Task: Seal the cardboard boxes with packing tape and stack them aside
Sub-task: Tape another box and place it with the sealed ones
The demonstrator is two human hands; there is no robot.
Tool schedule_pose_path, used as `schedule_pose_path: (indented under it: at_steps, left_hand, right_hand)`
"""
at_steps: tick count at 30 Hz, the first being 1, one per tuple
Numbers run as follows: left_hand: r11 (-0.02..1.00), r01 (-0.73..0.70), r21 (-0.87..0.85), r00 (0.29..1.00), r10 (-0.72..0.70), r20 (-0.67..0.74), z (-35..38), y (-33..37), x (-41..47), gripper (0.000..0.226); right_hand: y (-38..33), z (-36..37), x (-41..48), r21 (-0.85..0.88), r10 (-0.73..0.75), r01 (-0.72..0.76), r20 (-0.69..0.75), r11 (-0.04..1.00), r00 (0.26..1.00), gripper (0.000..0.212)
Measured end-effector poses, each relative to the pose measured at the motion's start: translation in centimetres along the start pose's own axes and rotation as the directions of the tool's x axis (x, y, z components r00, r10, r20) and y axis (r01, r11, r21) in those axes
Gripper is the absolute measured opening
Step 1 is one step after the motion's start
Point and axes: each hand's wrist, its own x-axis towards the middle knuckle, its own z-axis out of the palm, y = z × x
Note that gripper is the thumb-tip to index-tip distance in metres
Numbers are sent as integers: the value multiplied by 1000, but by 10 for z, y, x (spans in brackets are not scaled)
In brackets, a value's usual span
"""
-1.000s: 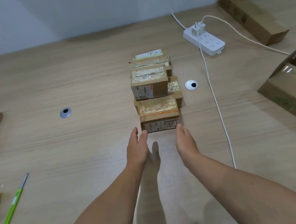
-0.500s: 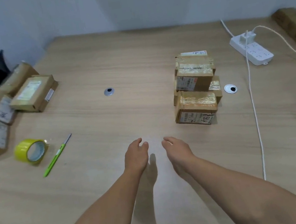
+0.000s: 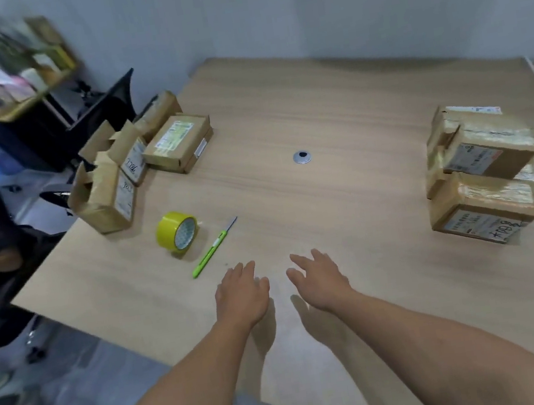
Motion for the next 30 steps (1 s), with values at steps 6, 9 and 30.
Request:
schedule_pose_path:
  at_steps: [6,9,30]
  left_hand:
    - [987,68,-147,993,-82,-89,-48,-81,18,57]
    - [976,117,-185,987,-134,-84,-64,-112,23,58]
    - [297,226,-928,817,-577,15,-117,-197,99,51]
  right_hand:
    - [-75,54,29,63,-51,51,2,997,999,64]
    - [-102,70,39,53,-67,66,18,996,998,66]
    - [-241,71,100,573,-214,158,32,805,976,28]
